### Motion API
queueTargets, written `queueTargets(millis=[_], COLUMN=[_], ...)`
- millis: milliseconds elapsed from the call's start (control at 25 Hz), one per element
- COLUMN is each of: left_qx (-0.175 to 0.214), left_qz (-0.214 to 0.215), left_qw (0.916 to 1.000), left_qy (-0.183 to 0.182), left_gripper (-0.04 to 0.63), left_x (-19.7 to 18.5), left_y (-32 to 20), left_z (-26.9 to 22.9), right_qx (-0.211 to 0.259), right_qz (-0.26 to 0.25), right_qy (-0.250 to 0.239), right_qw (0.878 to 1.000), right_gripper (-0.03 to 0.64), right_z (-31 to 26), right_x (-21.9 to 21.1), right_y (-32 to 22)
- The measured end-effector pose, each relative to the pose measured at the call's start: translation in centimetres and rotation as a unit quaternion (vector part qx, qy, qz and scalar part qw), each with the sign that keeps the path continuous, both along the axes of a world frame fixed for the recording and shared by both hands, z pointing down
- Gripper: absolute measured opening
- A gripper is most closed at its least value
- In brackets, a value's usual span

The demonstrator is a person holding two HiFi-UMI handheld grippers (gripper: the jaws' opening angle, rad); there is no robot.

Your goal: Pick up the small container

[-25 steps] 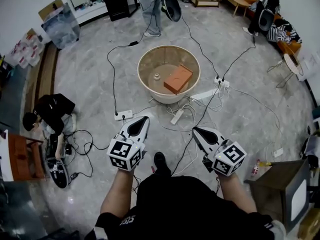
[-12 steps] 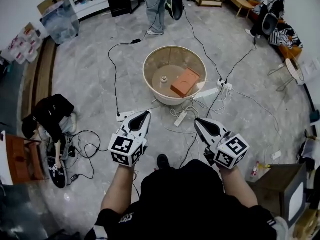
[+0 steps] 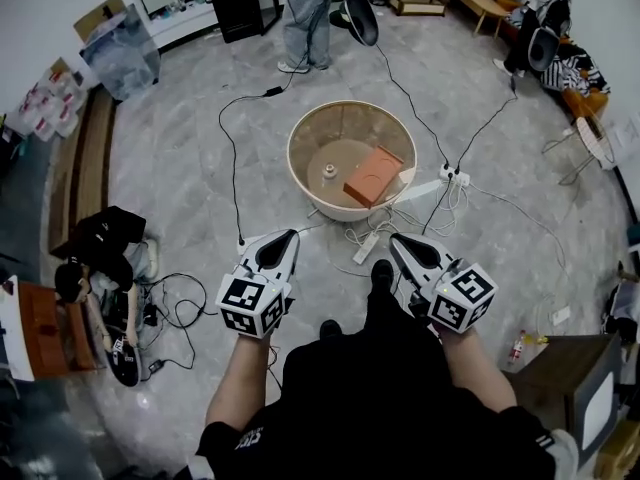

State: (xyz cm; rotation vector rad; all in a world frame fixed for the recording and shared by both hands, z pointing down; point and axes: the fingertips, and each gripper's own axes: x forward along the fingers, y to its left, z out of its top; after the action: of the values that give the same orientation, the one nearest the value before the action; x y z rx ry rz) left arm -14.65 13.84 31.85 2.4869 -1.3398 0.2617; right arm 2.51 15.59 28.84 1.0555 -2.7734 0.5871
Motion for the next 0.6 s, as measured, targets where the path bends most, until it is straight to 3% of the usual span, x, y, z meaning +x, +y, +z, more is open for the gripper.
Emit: queueTargets(millis=[200, 440, 600], left_qx=[-0.008, -0.016, -0.001], left_qz=[-0.009, -0.052, -0.050], left_qw=[0.9998, 0.9984, 0.9972], left_qy=[-0.015, -0.018, -0.055], left_gripper=[0.017, 0.017, 0.017], left_x=[2.4, 5.8, 9.9], left_y=[-4.6, -13.5, -19.4], left_z=[0.7, 0.9, -0.4], right_qx=[-0.005, 0.002, 0.008], right_qz=[-0.008, -0.061, -0.084], right_qy=[-0.009, -0.002, 0.004], right_qw=[1.000, 0.998, 0.996], right_gripper=[0.014, 0.014, 0.014], right_z=[1.3, 2.1, 1.6], right_x=[2.6, 5.0, 8.1], right_y=[-5.8, -15.5, -22.4])
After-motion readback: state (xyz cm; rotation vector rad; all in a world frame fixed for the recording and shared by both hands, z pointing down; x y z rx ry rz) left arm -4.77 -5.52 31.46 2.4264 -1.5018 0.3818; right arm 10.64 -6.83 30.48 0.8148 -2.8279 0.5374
